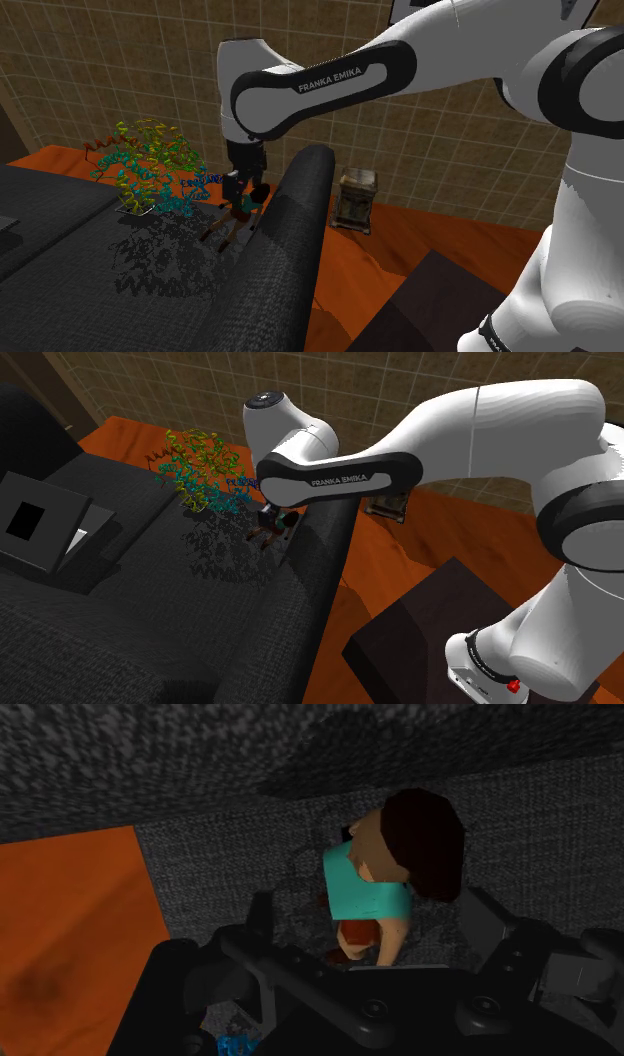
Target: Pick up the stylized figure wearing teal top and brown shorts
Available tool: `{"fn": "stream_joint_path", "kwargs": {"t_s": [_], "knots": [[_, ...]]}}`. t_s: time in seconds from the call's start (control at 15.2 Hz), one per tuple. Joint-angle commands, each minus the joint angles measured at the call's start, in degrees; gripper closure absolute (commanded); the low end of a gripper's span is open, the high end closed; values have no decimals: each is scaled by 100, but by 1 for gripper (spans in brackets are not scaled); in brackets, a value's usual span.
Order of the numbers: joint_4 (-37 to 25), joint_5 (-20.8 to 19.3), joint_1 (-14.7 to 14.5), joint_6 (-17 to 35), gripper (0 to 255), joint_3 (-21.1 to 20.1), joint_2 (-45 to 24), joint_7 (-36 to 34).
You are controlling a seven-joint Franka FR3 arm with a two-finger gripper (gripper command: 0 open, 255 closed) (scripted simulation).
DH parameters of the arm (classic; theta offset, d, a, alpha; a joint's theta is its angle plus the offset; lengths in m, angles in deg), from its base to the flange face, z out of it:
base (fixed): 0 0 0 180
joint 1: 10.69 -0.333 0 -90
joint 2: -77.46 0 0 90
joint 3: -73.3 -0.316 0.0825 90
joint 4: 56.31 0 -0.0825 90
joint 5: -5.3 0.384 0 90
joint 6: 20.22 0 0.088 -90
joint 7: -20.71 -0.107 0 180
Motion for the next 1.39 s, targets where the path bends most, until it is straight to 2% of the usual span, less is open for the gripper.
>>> {"fn": "stream_joint_path", "kwargs": {"t_s": [0.0, 0.13, 0.2, 0.79, 1.32], "knots": [[109, -16, 0, 141, 0, 6, -31, -9], [136, -22, -1, 180, 0, 8, -44, -13], [124, -22, -3, 170, 255, 7, -45, -15], [136, -22, -1, 180, 255, 8, -44, -13], [-284, 46, 4, -381, 255, -17, 106, 32]]}}
